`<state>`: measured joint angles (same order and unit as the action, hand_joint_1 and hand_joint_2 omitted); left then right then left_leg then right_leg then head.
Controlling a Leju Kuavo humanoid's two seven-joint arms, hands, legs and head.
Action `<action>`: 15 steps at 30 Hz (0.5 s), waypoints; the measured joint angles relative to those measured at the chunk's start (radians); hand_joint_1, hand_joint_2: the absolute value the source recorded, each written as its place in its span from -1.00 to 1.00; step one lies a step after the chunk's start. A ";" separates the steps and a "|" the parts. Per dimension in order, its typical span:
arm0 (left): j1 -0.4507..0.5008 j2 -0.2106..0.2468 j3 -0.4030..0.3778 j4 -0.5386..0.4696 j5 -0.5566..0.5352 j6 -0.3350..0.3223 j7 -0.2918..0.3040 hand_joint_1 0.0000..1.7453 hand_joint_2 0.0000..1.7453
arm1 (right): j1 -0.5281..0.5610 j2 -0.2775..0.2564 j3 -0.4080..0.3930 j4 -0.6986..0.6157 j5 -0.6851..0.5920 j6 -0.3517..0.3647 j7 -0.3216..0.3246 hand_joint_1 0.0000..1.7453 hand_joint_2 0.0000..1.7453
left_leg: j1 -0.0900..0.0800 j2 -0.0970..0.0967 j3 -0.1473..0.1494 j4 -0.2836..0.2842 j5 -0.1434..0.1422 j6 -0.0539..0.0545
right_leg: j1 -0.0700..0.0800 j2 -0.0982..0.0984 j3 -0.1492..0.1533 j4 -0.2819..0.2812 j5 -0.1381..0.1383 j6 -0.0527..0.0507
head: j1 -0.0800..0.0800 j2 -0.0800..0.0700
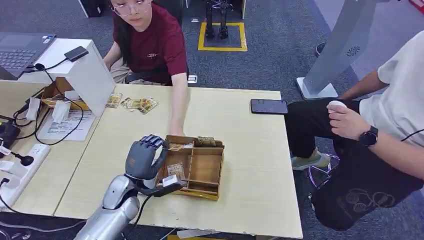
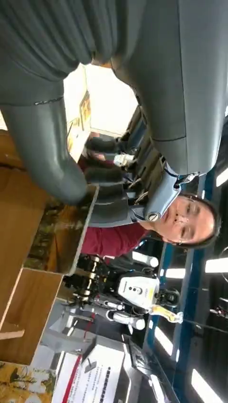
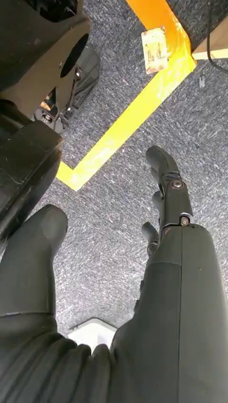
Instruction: Pass the card to the sensor for recognition and then transmit it.
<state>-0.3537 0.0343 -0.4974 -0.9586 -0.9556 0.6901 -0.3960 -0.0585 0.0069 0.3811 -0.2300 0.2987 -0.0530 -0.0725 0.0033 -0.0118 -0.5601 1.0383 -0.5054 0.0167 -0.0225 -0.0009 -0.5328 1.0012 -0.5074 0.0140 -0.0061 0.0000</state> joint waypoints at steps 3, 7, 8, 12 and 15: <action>-0.004 0.000 0.000 0.008 0.014 0.002 -0.003 1.00 1.00 | 0.000 0.000 0.000 0.000 -0.003 -0.001 0.000 -1.00 1.00 | 0.000 0.000 0.000 0.000 0.000 0.000 | 0.000 0.000 0.000 0.000 0.000 0.000 | 0.000 0.000; -0.008 0.000 0.000 0.017 0.029 0.002 -0.005 1.00 1.00 | -0.002 0.000 0.000 0.000 -0.005 -0.006 -0.001 -1.00 1.00 | 0.000 0.000 0.000 0.000 0.000 0.000 | 0.000 0.000 0.000 0.000 0.000 0.000 | 0.000 0.000; -0.009 0.000 0.000 0.019 0.032 0.002 -0.005 1.00 1.00 | -0.003 0.000 0.000 0.000 -0.005 -0.006 -0.001 -1.00 1.00 | 0.000 0.000 0.000 0.000 0.000 0.000 | 0.000 0.000 0.000 0.000 0.000 0.000 | 0.000 0.000; -0.012 0.001 0.000 0.026 0.053 0.003 -0.007 1.00 1.00 | -0.005 0.000 0.000 0.000 -0.006 -0.006 -0.001 -1.00 1.00 | 0.000 0.000 0.000 0.000 0.000 0.000 | 0.000 0.000 0.000 0.000 0.000 0.000 | 0.000 0.000; -0.013 0.001 0.000 0.030 0.090 0.003 -0.013 1.00 1.00 | -0.005 0.000 0.000 0.000 -0.008 -0.006 -0.001 -1.00 1.00 | 0.000 0.000 0.000 0.000 0.000 0.000 | 0.000 0.000 0.000 0.000 0.000 0.000 | 0.000 0.000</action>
<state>-0.3667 0.0355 -0.4978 -0.9285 -0.8656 0.6928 -0.4089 -0.0635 0.0069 0.3811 -0.2300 0.2911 -0.0587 -0.0736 0.0033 -0.0118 -0.5600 1.0383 -0.5054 0.0167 -0.0225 -0.0009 -0.5328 1.0013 -0.5074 0.0140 -0.0061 0.0000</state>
